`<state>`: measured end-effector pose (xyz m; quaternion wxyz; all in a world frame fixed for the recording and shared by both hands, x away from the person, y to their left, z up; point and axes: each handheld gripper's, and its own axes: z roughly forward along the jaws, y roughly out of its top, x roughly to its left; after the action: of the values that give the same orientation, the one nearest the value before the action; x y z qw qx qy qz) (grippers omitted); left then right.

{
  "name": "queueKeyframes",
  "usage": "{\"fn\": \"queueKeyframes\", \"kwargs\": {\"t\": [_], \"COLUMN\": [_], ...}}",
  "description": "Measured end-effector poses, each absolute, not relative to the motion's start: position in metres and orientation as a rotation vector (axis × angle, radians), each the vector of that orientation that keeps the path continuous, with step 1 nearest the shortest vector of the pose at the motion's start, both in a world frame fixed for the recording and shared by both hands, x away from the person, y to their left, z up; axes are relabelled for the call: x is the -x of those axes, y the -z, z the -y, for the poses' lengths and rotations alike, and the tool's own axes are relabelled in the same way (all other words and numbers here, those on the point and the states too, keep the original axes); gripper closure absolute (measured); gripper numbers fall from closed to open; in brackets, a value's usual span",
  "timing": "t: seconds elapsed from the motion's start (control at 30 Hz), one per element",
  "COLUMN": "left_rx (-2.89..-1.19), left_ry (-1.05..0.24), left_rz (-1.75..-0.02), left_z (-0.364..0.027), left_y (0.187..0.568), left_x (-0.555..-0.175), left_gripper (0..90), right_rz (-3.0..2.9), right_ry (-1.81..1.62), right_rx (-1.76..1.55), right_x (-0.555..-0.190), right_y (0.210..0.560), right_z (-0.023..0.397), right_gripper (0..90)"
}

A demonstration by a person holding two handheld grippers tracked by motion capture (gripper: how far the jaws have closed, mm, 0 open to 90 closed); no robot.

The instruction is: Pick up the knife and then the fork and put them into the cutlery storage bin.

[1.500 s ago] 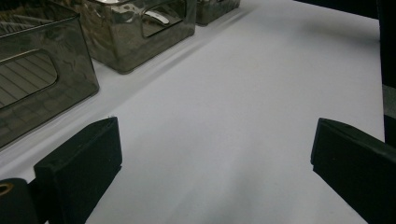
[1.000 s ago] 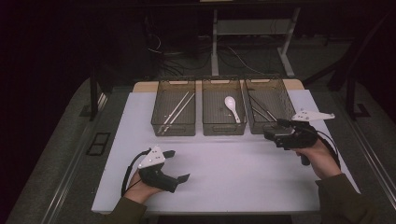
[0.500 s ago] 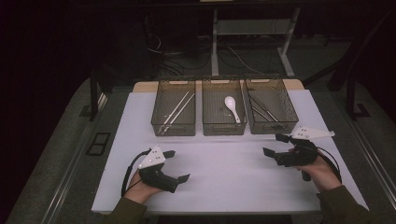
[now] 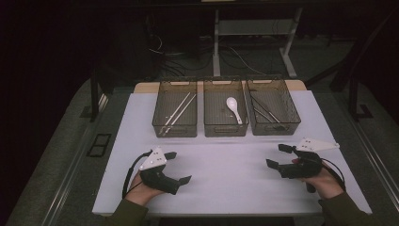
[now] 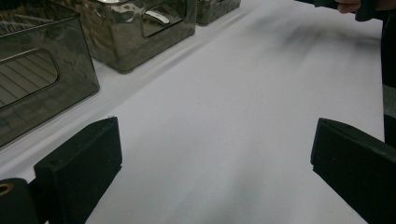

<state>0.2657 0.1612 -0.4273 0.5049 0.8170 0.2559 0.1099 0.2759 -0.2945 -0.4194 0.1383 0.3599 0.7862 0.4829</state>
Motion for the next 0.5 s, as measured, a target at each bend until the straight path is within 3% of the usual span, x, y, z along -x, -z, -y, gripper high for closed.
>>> {"fn": "queueKeyframes", "kwargs": {"t": [0.5], "left_rx": [-1.973], "left_ry": [-0.264], "left_rz": [-0.623], "left_z": [-0.161], "left_y": [0.427], "left_x": [-0.265], "left_gripper": [1.3], "right_rz": [-2.29], "right_ry": [-1.427], "right_rx": [-1.031], "right_x": [-0.257], "right_y": [0.426], "right_z": [0.297], "right_gripper": [19.4]}}
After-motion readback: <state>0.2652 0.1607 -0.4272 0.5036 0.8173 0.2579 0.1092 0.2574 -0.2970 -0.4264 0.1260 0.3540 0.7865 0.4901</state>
